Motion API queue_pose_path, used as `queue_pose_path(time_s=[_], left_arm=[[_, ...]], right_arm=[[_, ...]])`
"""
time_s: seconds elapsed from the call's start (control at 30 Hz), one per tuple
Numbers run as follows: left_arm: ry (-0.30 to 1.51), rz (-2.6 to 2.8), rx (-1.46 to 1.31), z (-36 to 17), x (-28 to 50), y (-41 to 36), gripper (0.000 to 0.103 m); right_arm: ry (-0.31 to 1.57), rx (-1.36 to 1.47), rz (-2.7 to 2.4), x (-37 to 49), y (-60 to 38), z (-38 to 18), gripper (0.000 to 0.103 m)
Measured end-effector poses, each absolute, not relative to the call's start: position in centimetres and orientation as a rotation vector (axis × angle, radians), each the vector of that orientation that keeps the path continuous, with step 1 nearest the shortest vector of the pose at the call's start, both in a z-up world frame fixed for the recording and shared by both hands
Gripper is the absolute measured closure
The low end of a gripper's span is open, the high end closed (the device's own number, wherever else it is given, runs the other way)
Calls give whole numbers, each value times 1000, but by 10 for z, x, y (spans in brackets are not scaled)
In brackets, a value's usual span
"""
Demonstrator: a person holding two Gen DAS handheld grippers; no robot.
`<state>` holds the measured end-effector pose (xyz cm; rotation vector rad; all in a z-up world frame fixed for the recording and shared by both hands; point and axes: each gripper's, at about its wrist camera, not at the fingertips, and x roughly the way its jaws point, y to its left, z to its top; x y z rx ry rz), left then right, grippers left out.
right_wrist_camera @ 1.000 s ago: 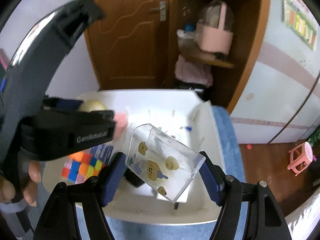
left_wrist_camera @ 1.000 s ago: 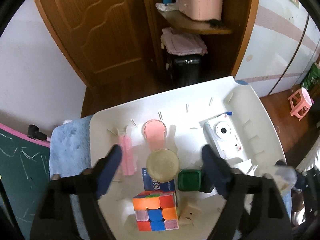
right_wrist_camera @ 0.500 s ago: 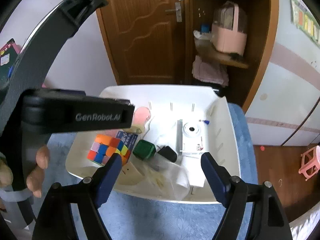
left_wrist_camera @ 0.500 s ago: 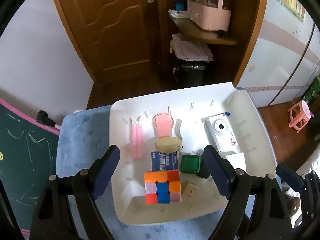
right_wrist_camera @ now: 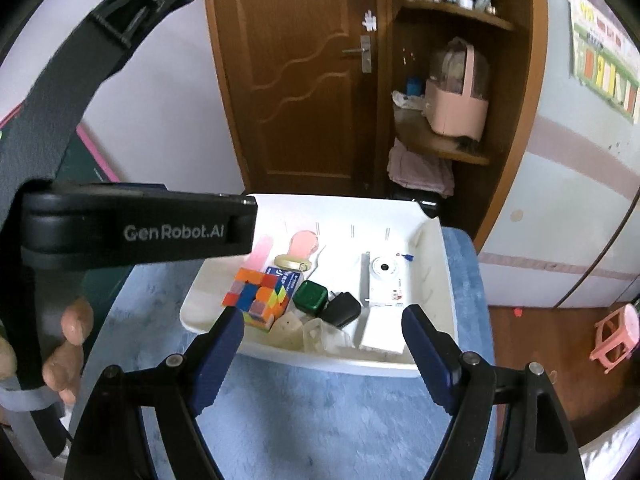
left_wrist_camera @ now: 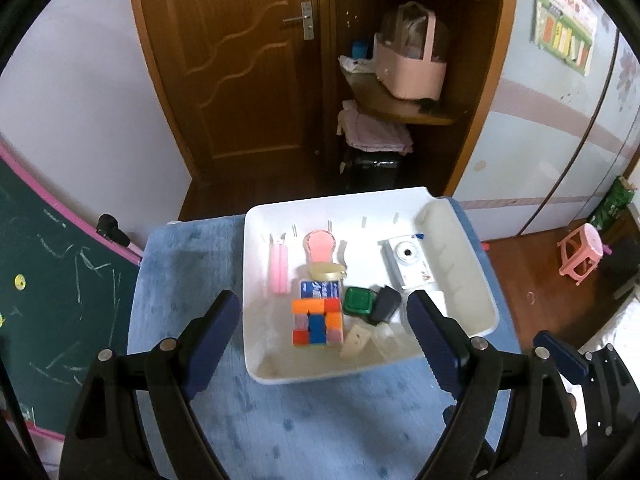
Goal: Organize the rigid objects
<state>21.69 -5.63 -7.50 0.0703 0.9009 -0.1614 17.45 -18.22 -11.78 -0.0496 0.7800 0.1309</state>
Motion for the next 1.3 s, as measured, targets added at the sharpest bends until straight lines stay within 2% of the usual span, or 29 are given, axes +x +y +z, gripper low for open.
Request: queue_pose_path(time_s=[0.73, 1.3], left_arm=[[799, -100, -16, -16, 65, -42, 15], [844, -85, -63, -24, 18, -41, 15]], right_arm=[[817, -6, 93, 43, -209, -70, 21], [710, 19, -1, -4, -215, -34, 21]])
